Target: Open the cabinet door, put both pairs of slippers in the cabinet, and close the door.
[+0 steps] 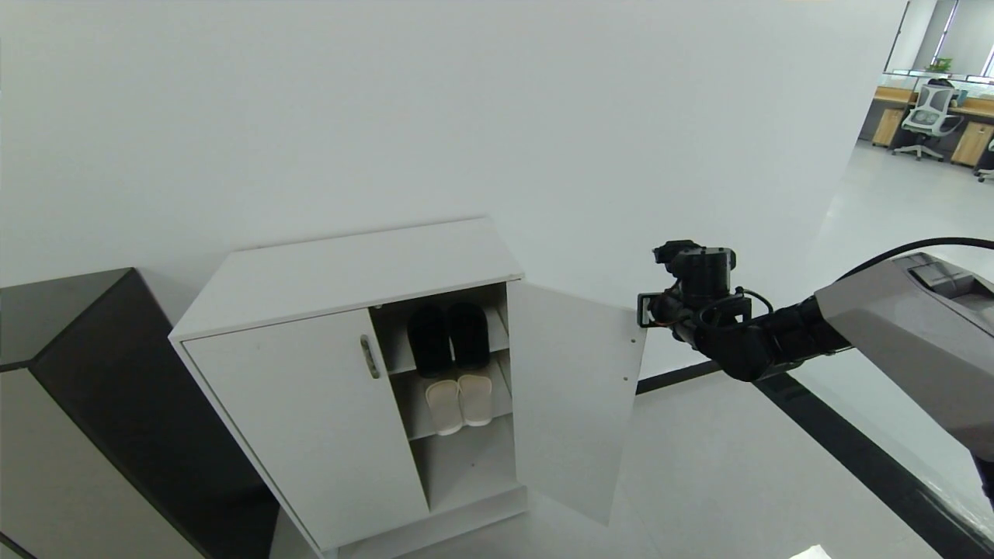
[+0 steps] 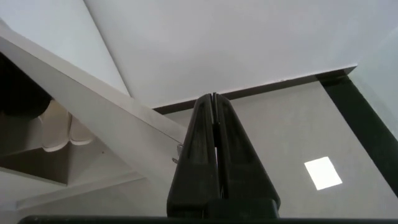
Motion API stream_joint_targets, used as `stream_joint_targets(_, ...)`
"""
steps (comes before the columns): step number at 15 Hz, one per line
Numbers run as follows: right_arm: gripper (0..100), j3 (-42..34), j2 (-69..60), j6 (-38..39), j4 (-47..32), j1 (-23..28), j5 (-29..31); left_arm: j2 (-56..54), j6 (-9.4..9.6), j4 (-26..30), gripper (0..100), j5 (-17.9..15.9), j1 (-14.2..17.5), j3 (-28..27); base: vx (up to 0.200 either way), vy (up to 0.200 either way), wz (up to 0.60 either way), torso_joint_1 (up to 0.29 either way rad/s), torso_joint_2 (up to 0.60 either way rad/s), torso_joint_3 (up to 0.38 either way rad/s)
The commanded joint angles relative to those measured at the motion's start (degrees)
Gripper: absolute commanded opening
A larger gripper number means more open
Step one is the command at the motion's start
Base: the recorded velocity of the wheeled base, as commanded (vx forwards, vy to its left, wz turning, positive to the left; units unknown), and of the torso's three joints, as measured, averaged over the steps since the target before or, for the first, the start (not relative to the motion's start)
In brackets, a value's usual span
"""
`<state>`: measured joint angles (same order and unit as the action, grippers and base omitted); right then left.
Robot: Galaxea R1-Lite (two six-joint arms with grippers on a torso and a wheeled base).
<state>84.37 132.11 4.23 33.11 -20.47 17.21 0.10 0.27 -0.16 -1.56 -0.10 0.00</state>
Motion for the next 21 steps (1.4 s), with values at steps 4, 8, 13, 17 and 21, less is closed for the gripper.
stream_joint_targets(4, 0, -0.08, 1.04, 0.08, 0.03, -0.36, 0.01, -0.01, 0.00, -0.02, 0, -0.02, 0.01, 0.00, 0.000, 0.000, 0.00, 0.000, 0.00, 0.000)
stream_joint_targets(8, 0, -0.17, 1.57, -0.01, 0.03, -0.63, 0.01, -0.01, -0.09, -0.02, 0, -0.02, 0.01, 0.00, 0.000, 0.000, 0.00, 0.000, 0.00, 0.000)
stream_joint_targets(13, 0, -0.61, 1.57, -0.01, 0.11, -1.07, 0.01, -0.01, -0.09, -0.02, 0, -0.02, 0.01, 0.00, 0.000, 0.000, 0.00, 0.000, 0.00, 0.000)
stream_joint_targets(17, 0, -5.80, -1.94, -0.01, 0.82, -4.32, 0.01, -0.01, -0.09, -0.02, 0, -0.02, 0.01, 0.00, 0.000, 0.000, 0.00, 0.000, 0.00, 0.000)
stream_joint_targets(21, 0, -13.62, -6.78, -0.54, 5.30, -10.91, 0.37, -0.01, -0.09, -0.02, 0, -0.02, 0.01, 0.00, 0.000, 0.000, 0.00, 0.000, 0.00, 0.000)
